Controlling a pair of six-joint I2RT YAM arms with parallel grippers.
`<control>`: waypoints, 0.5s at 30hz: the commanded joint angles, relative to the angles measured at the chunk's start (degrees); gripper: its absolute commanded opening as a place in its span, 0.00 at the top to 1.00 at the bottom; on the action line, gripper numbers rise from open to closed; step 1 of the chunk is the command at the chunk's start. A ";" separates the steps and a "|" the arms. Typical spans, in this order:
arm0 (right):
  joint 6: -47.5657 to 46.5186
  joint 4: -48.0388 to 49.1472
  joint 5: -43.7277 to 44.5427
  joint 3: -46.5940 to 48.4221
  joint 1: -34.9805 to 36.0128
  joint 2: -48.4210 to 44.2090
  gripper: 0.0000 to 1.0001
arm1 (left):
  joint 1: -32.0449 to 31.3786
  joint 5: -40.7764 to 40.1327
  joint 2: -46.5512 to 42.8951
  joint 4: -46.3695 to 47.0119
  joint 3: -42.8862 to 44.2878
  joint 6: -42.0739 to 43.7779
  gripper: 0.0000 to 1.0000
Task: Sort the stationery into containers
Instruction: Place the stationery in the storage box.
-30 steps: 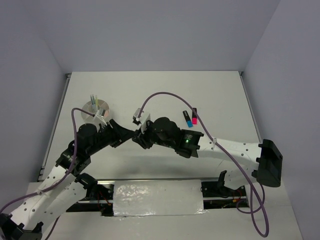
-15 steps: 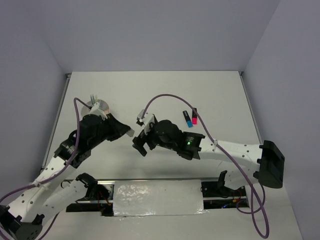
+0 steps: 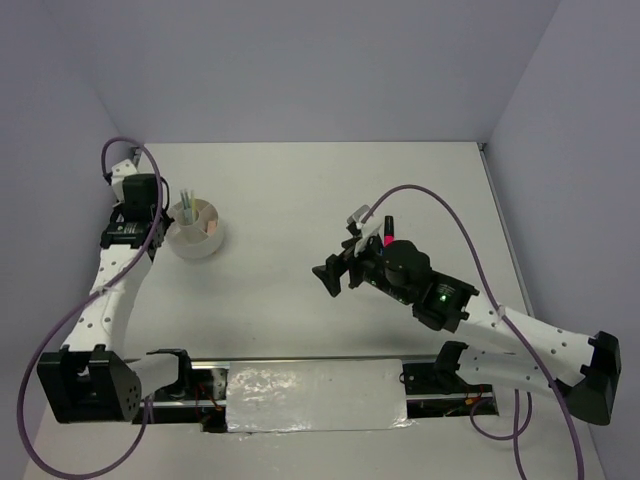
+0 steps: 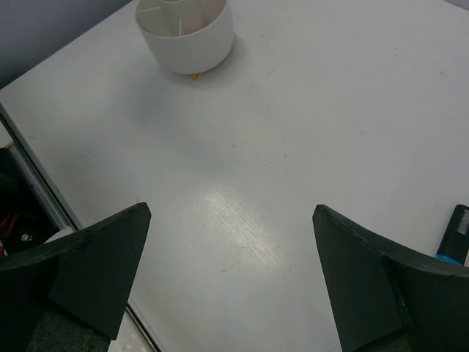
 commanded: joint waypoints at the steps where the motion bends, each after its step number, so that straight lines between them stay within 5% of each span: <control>1: -1.33 -1.85 -1.17 -1.67 -0.66 -3.39 0.00 | 5.09 3.74 1.51 12.00 1.15 9.75 0.91; 9: -2.74 -3.96 -2.66 -3.69 -0.75 -8.49 0.00 | 14.32 20.43 6.52 24.83 -3.32 12.93 0.90; 15: -3.35 -3.96 -5.21 -4.66 -0.83 -9.46 0.00 | 14.69 26.50 8.37 28.00 -4.55 11.61 0.85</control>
